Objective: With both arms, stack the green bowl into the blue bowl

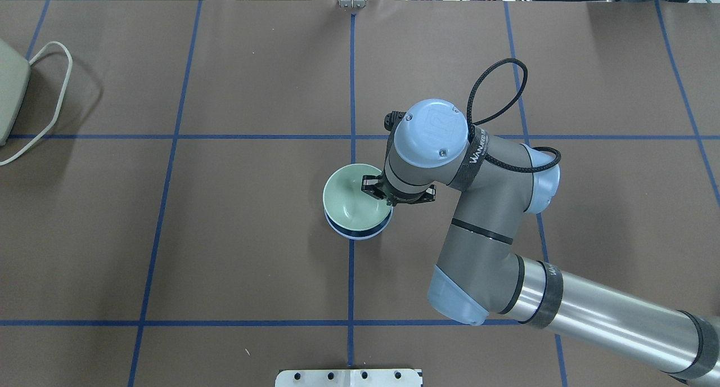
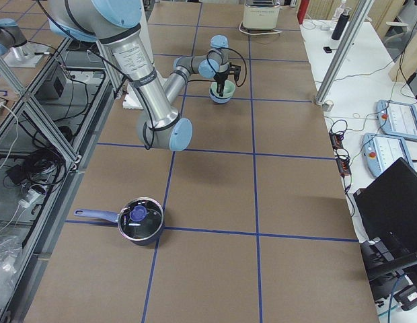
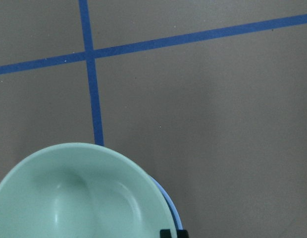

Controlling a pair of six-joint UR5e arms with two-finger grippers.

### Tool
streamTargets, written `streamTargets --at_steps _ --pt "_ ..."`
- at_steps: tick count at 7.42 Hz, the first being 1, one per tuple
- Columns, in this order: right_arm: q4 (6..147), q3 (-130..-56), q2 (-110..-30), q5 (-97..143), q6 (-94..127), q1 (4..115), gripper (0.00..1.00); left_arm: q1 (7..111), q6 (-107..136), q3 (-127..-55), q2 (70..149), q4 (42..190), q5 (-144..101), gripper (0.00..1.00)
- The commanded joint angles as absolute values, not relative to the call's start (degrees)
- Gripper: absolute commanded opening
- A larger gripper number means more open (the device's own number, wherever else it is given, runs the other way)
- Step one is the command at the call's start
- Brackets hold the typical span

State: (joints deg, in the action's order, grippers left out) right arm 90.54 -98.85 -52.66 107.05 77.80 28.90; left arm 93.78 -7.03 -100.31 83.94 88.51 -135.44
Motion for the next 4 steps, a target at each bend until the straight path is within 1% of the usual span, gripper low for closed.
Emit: streamTargets --at_steps 1,4 --pt "90.35 -98.88 -52.73 107.05 77.87 28.21 0.00 93.78 -7.03 -100.28 83.94 88.59 -135.44 0.98" --pt "90.35 -98.79 -53.08 107.05 77.78 27.69 0.00 93.78 -7.03 -100.28 83.94 88.59 -135.44 0.98"
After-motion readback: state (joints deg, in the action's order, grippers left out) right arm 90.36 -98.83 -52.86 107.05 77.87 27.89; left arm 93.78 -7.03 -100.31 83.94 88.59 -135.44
